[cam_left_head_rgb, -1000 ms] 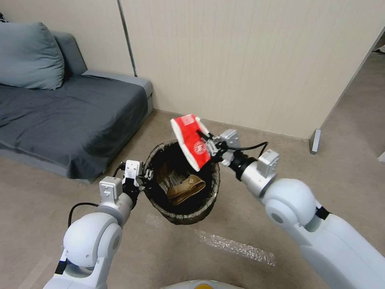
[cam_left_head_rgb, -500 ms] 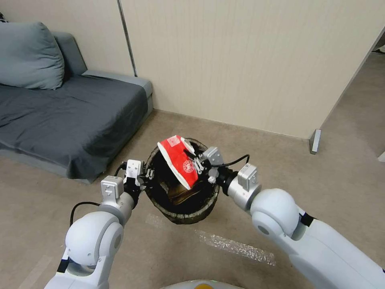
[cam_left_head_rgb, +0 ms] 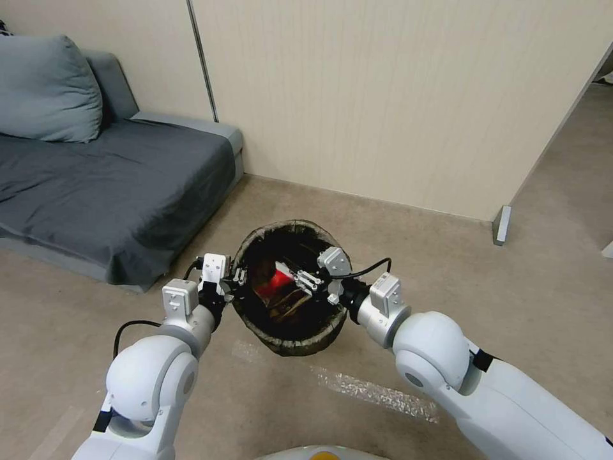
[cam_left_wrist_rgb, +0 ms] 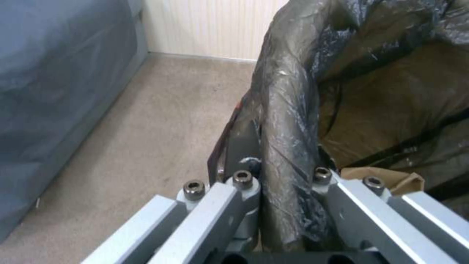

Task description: Pick up the trash bin, then pick up the garbage from the floor and place it into the trash bin.

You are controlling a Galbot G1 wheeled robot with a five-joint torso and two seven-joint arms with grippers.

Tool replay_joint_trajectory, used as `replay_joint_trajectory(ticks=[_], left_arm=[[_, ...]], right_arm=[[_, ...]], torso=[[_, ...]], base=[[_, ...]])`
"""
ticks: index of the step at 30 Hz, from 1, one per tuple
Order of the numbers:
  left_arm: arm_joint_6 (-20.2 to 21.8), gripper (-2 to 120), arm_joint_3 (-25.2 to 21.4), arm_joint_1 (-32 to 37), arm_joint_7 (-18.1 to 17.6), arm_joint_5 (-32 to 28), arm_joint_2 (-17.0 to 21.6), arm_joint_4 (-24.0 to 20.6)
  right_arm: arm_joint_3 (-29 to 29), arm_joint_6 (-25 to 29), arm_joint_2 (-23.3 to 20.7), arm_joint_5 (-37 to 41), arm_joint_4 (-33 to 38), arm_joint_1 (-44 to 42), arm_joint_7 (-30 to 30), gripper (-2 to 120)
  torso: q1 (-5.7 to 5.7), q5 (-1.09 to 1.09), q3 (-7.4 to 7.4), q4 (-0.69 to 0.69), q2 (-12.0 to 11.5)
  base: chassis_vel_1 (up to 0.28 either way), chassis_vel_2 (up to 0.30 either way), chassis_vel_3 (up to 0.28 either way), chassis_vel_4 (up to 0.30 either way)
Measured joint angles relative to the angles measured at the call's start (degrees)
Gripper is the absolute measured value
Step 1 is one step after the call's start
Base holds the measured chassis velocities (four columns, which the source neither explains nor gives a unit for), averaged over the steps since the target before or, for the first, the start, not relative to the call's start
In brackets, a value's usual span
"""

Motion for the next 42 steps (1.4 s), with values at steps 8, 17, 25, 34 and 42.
replay_joint_trajectory(ticks=[8,17,25,34,42], left_arm=[[0.00,3,0.02,-0.27,-0.01,0.02,-0.14,0.37],[0.00,3,-0.07,-0.31,-0.05,0.07,-0.13,0.50],[-0.01,3,-0.21,0.05,-0.04,0.19,-0.17,0.49],[-0.22,3,-2.69,1.87,0.05,0.50,-0.76,-1.23],[-0.27,3,-3.50,2.16,0.11,0.48,-0.85,-1.58]], right_arm=[[2.87,-0.04,0.21,2.57,3.27,0.02,1.86,92],[15.00,2.49,-1.34,3.66,7.94,-5.70,2.42,100],[22.99,6.75,0.19,-1.14,9.85,-15.67,4.85,100],[32.14,12.88,5.79,-9.33,7.88,-24.87,3.74,100],[39.05,19.34,13.18,-16.15,7.41,-34.99,-0.99,100]], torso=[[0.00,0.00,0.00,0.00,0.00],[0.00,0.00,0.00,-0.01,0.00],[0.00,0.00,0.00,-0.01,0.00],[0.00,-0.01,0.00,0.03,0.00],[0.00,0.00,0.00,0.00,0.00]], base=[[0.000,0.000,0.000,0.000],[0.000,0.000,0.000,0.000],[0.000,0.000,0.000,0.000],[0.000,0.000,0.000,0.000],[0.000,0.000,0.000,0.000]])
